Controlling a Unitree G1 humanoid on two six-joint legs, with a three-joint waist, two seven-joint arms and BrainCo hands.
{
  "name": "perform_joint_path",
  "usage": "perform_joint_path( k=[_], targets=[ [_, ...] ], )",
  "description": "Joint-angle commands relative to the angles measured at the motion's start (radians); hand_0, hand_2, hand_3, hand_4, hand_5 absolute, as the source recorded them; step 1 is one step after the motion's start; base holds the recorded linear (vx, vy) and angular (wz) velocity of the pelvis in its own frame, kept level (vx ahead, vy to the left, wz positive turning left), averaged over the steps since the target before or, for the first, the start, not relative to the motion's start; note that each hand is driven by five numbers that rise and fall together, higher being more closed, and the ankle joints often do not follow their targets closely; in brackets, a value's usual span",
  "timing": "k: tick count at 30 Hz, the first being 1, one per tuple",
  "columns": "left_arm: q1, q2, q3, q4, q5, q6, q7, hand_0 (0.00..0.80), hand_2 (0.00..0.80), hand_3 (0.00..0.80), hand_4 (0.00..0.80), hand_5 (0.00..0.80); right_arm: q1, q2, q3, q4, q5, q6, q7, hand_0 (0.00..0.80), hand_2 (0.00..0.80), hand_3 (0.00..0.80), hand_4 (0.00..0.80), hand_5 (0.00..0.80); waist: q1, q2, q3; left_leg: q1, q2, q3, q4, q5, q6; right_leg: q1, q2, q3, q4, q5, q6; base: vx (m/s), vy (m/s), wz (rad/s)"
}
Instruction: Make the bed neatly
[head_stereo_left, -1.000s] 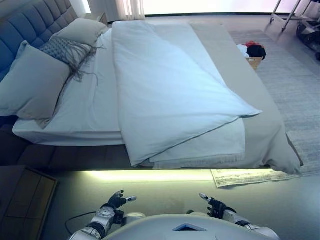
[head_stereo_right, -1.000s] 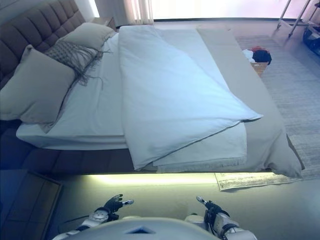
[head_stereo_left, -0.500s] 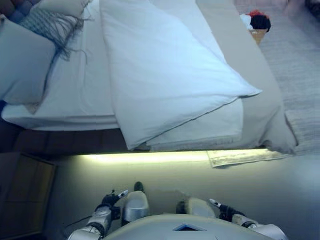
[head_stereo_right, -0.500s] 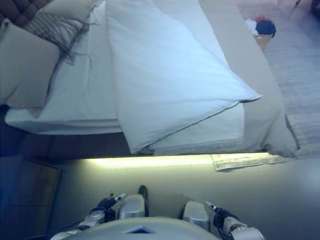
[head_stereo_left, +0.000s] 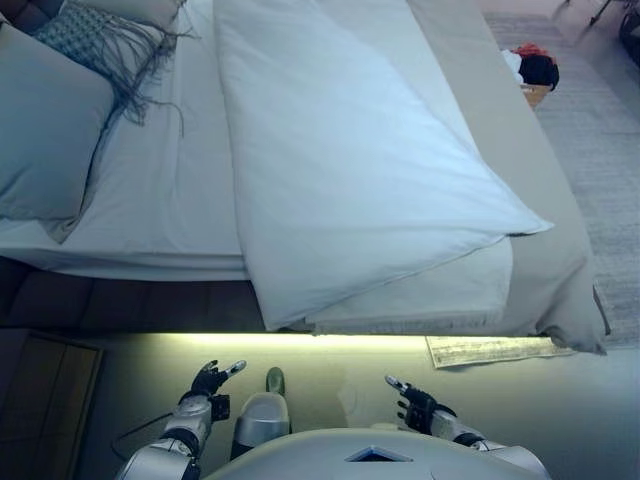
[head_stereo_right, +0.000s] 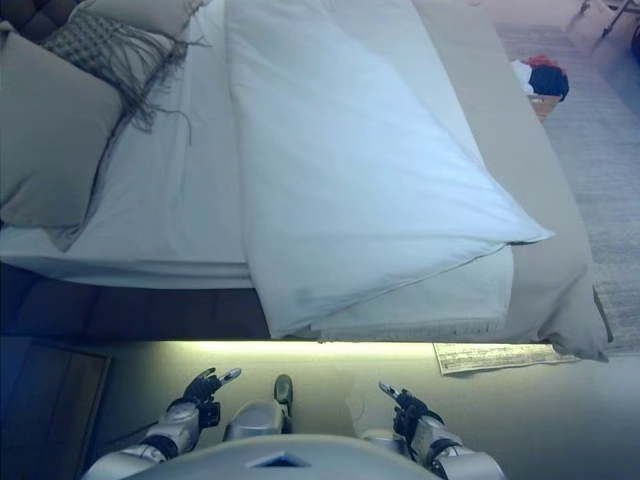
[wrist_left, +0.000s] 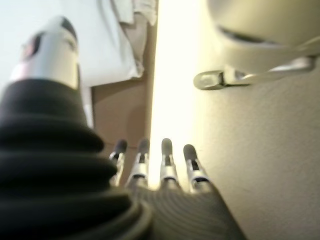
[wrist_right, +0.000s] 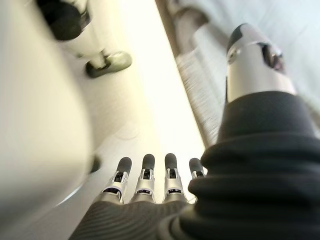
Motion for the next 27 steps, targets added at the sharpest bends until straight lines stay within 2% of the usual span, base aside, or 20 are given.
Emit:
perform_joint_path(
  k=[1, 3, 5, 6, 7, 8, 10, 11, 12, 14, 15, 18, 21, 27],
  targets=[
    [-0.018, -0.041, -0.032, 0.051, 0.079, -0.004, -0.015, 0.000, 0.000, 0.000, 0.000, 0.000, -0.020, -0.047, 0.000, -0.013, 0.004, 0.000, -0.036, 0.000, 0.000, 0.000, 0.000, 0.000, 0.018, 0.028, -0.005, -0.093, 0.037, -0.030, 0.070, -0.006, 0.020, 0.014, -0.078, 0.005, 0.013, 0.127, 0.024, 0.135, 0.163, 0.04],
    [-0.023, -0.042, -0.039, 0.062, 0.112, 0.005, -0.023, 0.000, 0.000, 0.000, 0.000, 0.000, -0.022, -0.051, -0.012, -0.007, 0.000, 0.016, -0.042, 0.000, 0.000, 0.000, 0.000, 0.000, 0.017, 0.019, -0.007, -0.100, 0.015, -0.028, 0.093, -0.032, 0.047, -0.002, -0.092, 0.027, 0.080, 0.177, 0.021, 0.161, 0.174, 0.06],
    [-0.028, -0.036, -0.056, 0.071, 0.131, 0.005, -0.033, 0.000, 0.000, 0.000, 0.000, 0.000, -0.017, -0.054, -0.024, 0.003, 0.010, 0.016, -0.048, 0.000, 0.000, 0.000, 0.000, 0.000, 0.005, 0.017, -0.009, -0.109, -0.004, -0.032, 0.122, -0.057, 0.074, -0.032, -0.063, 0.072, 0.202, 0.207, 0.018, 0.170, 0.140, 0.04],
    [-0.028, -0.032, -0.067, 0.073, 0.141, 0.005, -0.035, 0.000, 0.000, 0.000, 0.000, 0.000, -0.013, -0.057, -0.032, 0.010, 0.022, 0.010, -0.049, 0.000, 0.000, 0.000, 0.000, 0.000, -0.009, 0.018, -0.008, -0.100, -0.015, -0.037, 0.126, -0.066, 0.082, -0.064, -0.035, 0.095, 0.243, 0.220, 0.013, 0.187, 0.096, 0.14],
    [-0.029, -0.030, -0.071, 0.072, 0.155, 0.011, -0.036, 0.000, 0.000, 0.000, 0.000, 0.000, -0.010, -0.060, -0.035, 0.012, 0.031, 0.009, -0.042, 0.000, 0.000, 0.000, 0.000, 0.000, -0.022, 0.019, -0.006, -0.083, -0.021, -0.039, 0.122, -0.073, 0.085, -0.110, -0.019, 0.095, 0.252, 0.232, 0.008, 0.188, 0.081, 0.20],
    [-0.030, -0.029, -0.073, 0.071, 0.156, 0.011, -0.032, 0.000, 0.000, 0.000, 0.000, 0.000, -0.010, -0.061, -0.035, 0.013, 0.037, 0.008, -0.040, 0.000, 0.000, 0.000, 0.000, 0.000, -0.032, 0.020, -0.002, -0.066, -0.023, -0.037, 0.115, -0.076, 0.084, -0.146, -0.010, 0.088, 0.243, 0.228, 0.004, 0.180, 0.049, 0.18],
    [-0.044, -0.019, -0.065, 0.063, 0.140, 0.009, -0.031, 0.000, 0.000, 0.000, 0.000, 0.000, -0.004, -0.067, -0.039, 0.016, 0.033, 0.008, -0.018, 0.000, 0.000, 0.000, 0.000, 0.000, -0.063, 0.039, 0.016, 0.004, -0.009, -0.021, 0.080, -0.077, 0.062, -0.261, 0.007, 0.036, 0.141, 0.205, -0.013, 0.171, -0.023, 0.02],
    [-0.046, -0.015, -0.062, 0.059, 0.138, 0.008, -0.034, 0.000, 0.000, 0.000, 0.000, 0.000, -0.002, -0.070, -0.040, 0.016, 0.034, 0.009, -0.014, 0.000, 0.000, 0.000, 0.000, 0.000, -0.070, 0.038, 0.024, 0.024, -0.011, -0.016, 0.073, -0.087, 0.056, -0.291, 0.009, 0.014, 0.085, 0.224, -0.008, 0.151, -0.103, -0.09],
    [-0.052, -0.008, -0.059, 0.051, 0.136, 0.007, -0.037, 0.000, 0.000, 0.000, 0.000, 0.000, 0.000, -0.073, -0.043, 0.018, 0.029, 0.013, -0.008, 0.000, 0.000, 0.000, 0.000, 0.000, -0.088, 0.032, 0.035, 0.054, -0.022, -0.013, 0.059, -0.108, 0.049, -0.357, 0.013, 0.000, 0.010, 0.288, 0.010, 0.118, -0.104, -0.14],
    [-0.062, 0.000, -0.062, 0.038, 0.128, 0.014, -0.037, 0.000, 0.000, 0.000, 0.000, 0.000, -0.005, -0.076, -0.044, 0.021, 0.017, 0.026, 0.000, 0.000, 0.000, 0.000, 0.000, 0.000, -0.107, 0.033, 0.050, 0.087, -0.025, -0.017, 0.045, -0.133, 0.045, -0.411, 0.015, 0.003, -0.035, 0.342, 0.023, 0.085, -0.100, -0.03],
    [-0.075, 0.002, -0.063, 0.030, 0.121, 0.025, -0.040, 0.000, 0.000, 0.000, 0.000, 0.000, -0.013, -0.077, -0.043, 0.025, 0.018, 0.026, 0.004, 0.000, 0.000, 0.000, 0.000, 0.000, -0.115, 0.036, 0.057, 0.106, -0.019, -0.016, 0.032, -0.146, 0.046, -0.428, 0.013, 0.006, -0.038, 0.345, 0.023, 0.054, -0.108, 0.20],
    [-0.066, -0.017, -0.056, 0.039, 0.141, 0.034, -0.014, 0.000, 0.000, 0.000, 0.000, 0.000, -0.018, -0.071, -0.032, 0.027, 0.009, 0.018, -0.006, 0.000, 0.000, 0.000, 0.000, 0.000, -0.114, 0.037, 0.045, 0.115, -0.014, -0.027, 0.044, -0.145, 0.041, -0.366, 0.029, 0.019, -0.055, 0.313, 0.018, 0.093, -0.099, 0.48],
    [-0.036, -0.030, -0.054, 0.046, 0.115, 0.025, -0.016, 0.000, 0.000, 0.000, 0.000, 0.000, -0.010, -0.069, -0.012, 0.026, 0.011, -0.007, -0.016, 0.000, 0.000, 0.000, 0.000, 0.000, -0.116, 0.038, 0.026, 0.145, -0.003, -0.025, 0.036, -0.140, 0.030, -0.310, 0.039, 0.008, -0.089, 0.294, 0.012, 0.141, -0.065, 0.49],
    [-0.034, -0.047, -0.064, 0.049, 0.137, 0.038, -0.021, 0.000, 0.000, 0.000, 0.000, 0.000, -0.018, -0.081, 0.001, 0.009, -0.020, -0.016, -0.039, 0.000, 0.000, 0.000, 0.000, 0.000, -0.114, 0.044, 0.010, 0.165, 0.019, -0.015, 0.013, -0.125, 0.006, -0.246, 0.049, -0.012, -0.120, 0.270, 0.000, 0.077, -0.045, -0.05]
  ],
)
